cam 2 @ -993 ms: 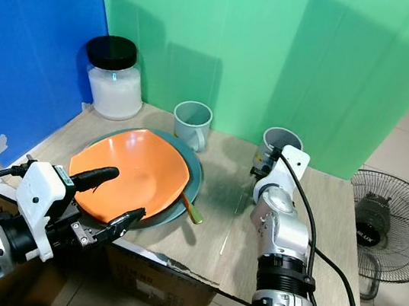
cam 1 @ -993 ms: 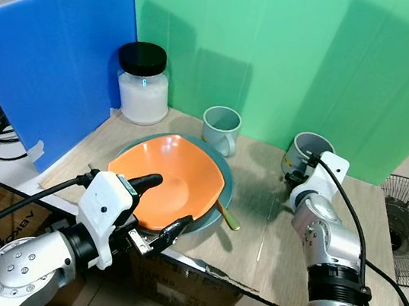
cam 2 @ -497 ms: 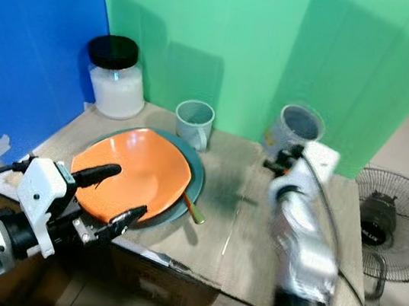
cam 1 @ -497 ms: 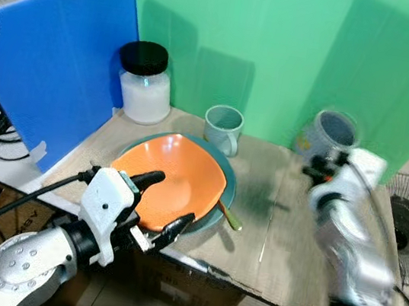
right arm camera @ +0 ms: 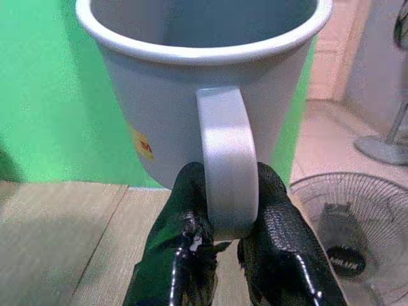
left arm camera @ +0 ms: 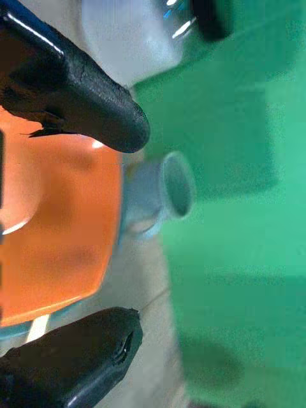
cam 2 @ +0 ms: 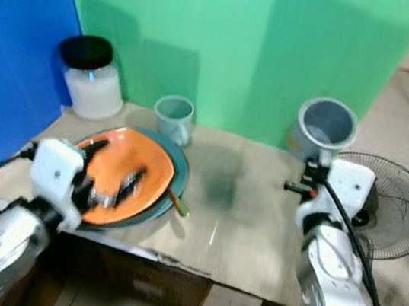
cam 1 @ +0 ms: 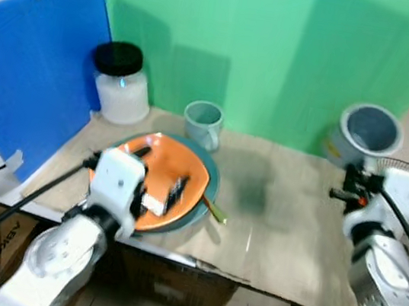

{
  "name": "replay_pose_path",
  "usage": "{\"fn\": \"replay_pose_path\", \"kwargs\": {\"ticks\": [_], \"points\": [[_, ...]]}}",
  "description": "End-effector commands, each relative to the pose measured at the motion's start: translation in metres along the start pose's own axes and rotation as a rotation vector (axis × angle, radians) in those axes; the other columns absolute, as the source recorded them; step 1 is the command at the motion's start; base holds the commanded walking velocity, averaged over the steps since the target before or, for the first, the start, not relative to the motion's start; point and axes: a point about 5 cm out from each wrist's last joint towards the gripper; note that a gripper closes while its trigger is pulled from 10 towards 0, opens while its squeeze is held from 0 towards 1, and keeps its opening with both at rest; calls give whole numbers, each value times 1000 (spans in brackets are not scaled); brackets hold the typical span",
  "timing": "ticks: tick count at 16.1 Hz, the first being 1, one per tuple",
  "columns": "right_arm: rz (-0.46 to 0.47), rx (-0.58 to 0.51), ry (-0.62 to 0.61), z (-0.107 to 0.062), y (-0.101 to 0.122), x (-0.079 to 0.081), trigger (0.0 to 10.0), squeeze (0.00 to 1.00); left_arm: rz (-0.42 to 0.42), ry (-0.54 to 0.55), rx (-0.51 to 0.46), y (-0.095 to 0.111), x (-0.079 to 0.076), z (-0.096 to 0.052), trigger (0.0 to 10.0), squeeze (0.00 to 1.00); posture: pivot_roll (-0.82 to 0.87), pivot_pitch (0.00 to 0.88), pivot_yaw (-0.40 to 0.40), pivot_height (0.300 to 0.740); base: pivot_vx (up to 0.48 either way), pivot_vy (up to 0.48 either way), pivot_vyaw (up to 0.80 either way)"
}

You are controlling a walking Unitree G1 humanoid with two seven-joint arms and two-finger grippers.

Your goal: Setting the table

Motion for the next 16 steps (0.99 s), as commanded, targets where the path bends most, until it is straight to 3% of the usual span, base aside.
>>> {"fn": "replay_pose_path", "kwargs": {"ticks": [1, 6, 8, 16], "points": [[-25, -27, 10, -4, 8, 3, 10000, 0, 18, 72, -24, 4, 6, 3, 10000, 0, -79, 0, 37, 740, 0, 0, 0], [-77, -92, 15, 2, 17, 4, 10000, 0, 98, 162, -39, 11, 21, 5, 10000, 0, -71, 0, 28, 740, 0, 0, 0], [-63, -80, 84, 3, 17, 8, 10000, 0, 92, 172, -42, 14, 21, 2, 10000, 0, -62, 0, 22, 740, 0, 0, 0], [-51, -64, 91, 3, 15, 11, 10000, 0, 94, 166, -38, 13, 19, 1, 10000, 0, -56, 0, 18, 740, 0, 0, -800]]}}
Point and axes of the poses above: a point about 5 cm out from each wrist's last joint towards the gripper, its own z axis pointing out of the wrist towards the gripper, its own y axis along the axis of the wrist's last joint, x = y × z, and after that the axes turned 1 degree about -z, right-handed
